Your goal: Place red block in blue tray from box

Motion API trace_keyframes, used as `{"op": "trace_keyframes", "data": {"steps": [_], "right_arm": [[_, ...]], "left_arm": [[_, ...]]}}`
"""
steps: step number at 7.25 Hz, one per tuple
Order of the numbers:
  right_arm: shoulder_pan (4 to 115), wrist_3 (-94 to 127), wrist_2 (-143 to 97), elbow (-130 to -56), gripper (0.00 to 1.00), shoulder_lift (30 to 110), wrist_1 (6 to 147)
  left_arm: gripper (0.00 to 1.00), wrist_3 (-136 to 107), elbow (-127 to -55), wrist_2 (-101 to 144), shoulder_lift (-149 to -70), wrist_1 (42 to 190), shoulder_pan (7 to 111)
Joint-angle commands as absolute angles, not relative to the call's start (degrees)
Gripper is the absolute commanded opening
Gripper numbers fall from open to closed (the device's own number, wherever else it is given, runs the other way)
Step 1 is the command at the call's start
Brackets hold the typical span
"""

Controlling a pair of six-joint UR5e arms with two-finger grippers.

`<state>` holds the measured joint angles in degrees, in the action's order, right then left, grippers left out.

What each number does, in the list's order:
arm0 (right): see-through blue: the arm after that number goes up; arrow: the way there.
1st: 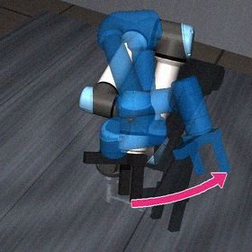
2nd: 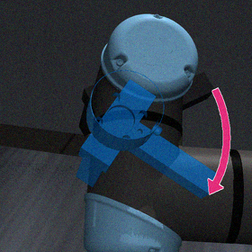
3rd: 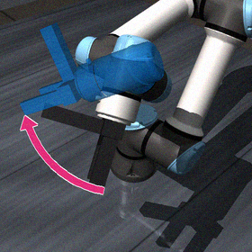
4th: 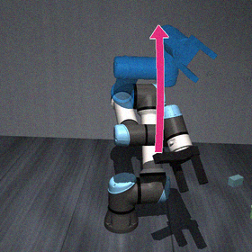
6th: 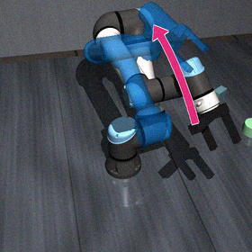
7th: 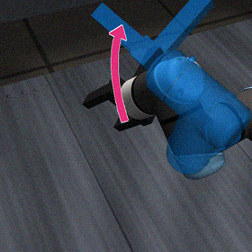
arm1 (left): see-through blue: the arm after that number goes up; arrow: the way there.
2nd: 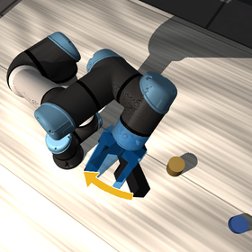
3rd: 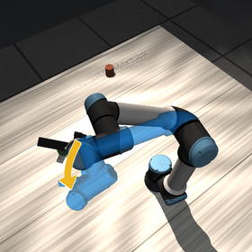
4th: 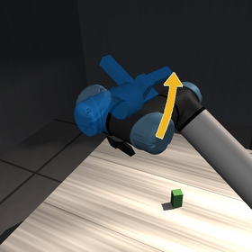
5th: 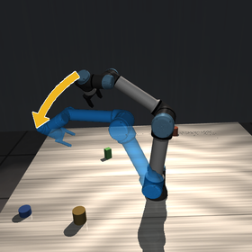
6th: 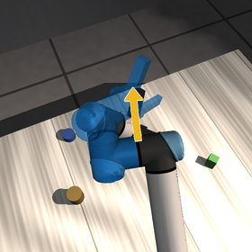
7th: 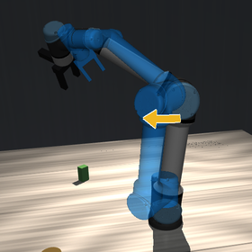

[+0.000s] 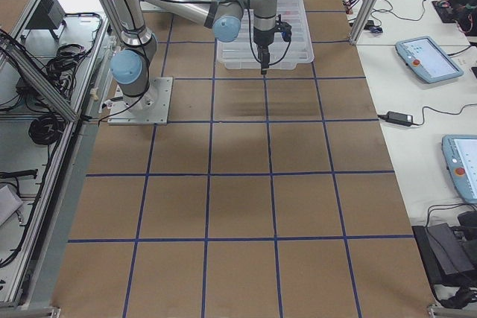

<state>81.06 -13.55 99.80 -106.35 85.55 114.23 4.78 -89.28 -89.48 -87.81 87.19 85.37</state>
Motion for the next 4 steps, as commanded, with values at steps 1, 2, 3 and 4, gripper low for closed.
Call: {"op": "trace_keyframes", "data": {"steps": [1, 2, 3, 4], "right_arm": [[78.67, -16.42, 100.28, -106.35, 1.00, 85.61, 114.26], [77.36, -17.39, 100.28, -106.35, 1.00, 85.61, 114.34], [75.86, -17.49, 99.94, -106.35, 1.00, 85.61, 114.26], [74.89, -18.36, 99.93, -106.35, 1.00, 85.61, 114.26]], "left_arm": [[1.00, 3.96, -90.17, -89.38, -88.41, 86.75, 85.69], [1.00, 3.87, -90.26, -89.38, -88.68, 86.75, 85.95], [1.00, 3.78, -90.09, -89.30, -88.42, 86.75, 86.13], [1.00, 3.78, -90.17, -89.38, -88.33, 86.75, 86.13]]}}
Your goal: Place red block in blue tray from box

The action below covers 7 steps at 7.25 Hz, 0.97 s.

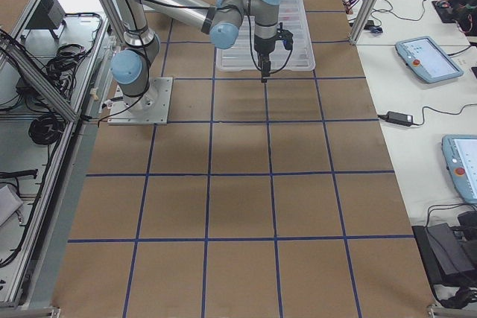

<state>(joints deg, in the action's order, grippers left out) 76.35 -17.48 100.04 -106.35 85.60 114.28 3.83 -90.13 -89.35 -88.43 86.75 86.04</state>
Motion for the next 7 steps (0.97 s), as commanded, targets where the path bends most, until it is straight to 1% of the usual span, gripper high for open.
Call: {"op": "trace_keyframes", "data": {"steps": [1, 3, 7], "right_arm": [[74.19, -19.67, 99.84, -106.26, 1.00, 85.61, 114.34], [71.82, -22.83, 99.49, -106.26, 1.00, 85.61, 114.35], [71.37, -23.29, 99.49, -106.00, 1.00, 85.61, 114.35]], "left_arm": [[1.00, 3.69, -90.18, -89.82, -89.03, 86.57, 86.13], [1.00, 1.42, -90.53, -89.39, -89.74, 86.57, 86.48], [1.00, 1.93, -93.16, -90.18, -89.39, 85.00, 87.45]]}}
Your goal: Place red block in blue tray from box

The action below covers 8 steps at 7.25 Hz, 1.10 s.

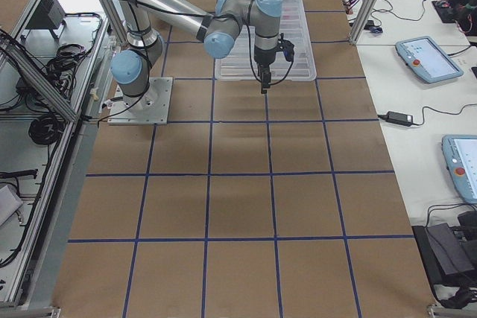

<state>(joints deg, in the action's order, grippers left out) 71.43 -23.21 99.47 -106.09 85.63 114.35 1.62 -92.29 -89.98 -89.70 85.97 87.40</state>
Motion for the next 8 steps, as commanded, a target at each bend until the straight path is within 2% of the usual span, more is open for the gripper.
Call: {"op": "trace_keyframes", "data": {"steps": [1, 5, 8], "right_arm": [[71.37, -23.29, 99.49, -106.08, 1.00, 85.61, 114.35], [71.98, -21.89, 92.60, -104.25, 1.00, 86.74, 113.82], [78.19, -11.91, 90.61, -97.32, 1.00, 89.11, 103.49]], "left_arm": [[1.00, 1.76, -93.69, -90.09, -89.91, 84.73, 87.45], [1.00, 2.56, -96.67, -89.47, -90.88, 81.40, 87.36], [1.00, 2.37, -98.43, -84.73, -94.90, 76.56, 87.28]]}}
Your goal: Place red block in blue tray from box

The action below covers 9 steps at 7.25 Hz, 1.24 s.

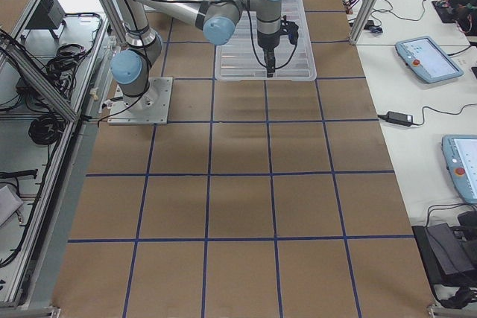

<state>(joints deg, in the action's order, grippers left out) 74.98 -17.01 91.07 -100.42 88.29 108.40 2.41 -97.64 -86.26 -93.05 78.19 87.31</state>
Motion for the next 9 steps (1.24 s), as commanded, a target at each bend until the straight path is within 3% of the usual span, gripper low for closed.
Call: {"op": "trace_keyframes", "data": {"steps": [1, 5, 9], "right_arm": [[81.88, -4.82, 90.44, -93.99, 1.00, 90.34, 98.14], [91.14, 6.24, 86.14, -85.01, 1.00, 91.41, 87.65], [91.41, 5.72, 85.88, -84.46, 1.00, 92.80, 85.33]], "left_arm": [[1.00, 2.20, -99.48, -85.16, -95.88, 74.90, 87.28], [1.00, -7.03, -102.72, -85.34, -100.18, 68.65, 87.36], [1.00, -6.68, -106.79, -87.01, -103.35, 58.11, 88.77]]}}
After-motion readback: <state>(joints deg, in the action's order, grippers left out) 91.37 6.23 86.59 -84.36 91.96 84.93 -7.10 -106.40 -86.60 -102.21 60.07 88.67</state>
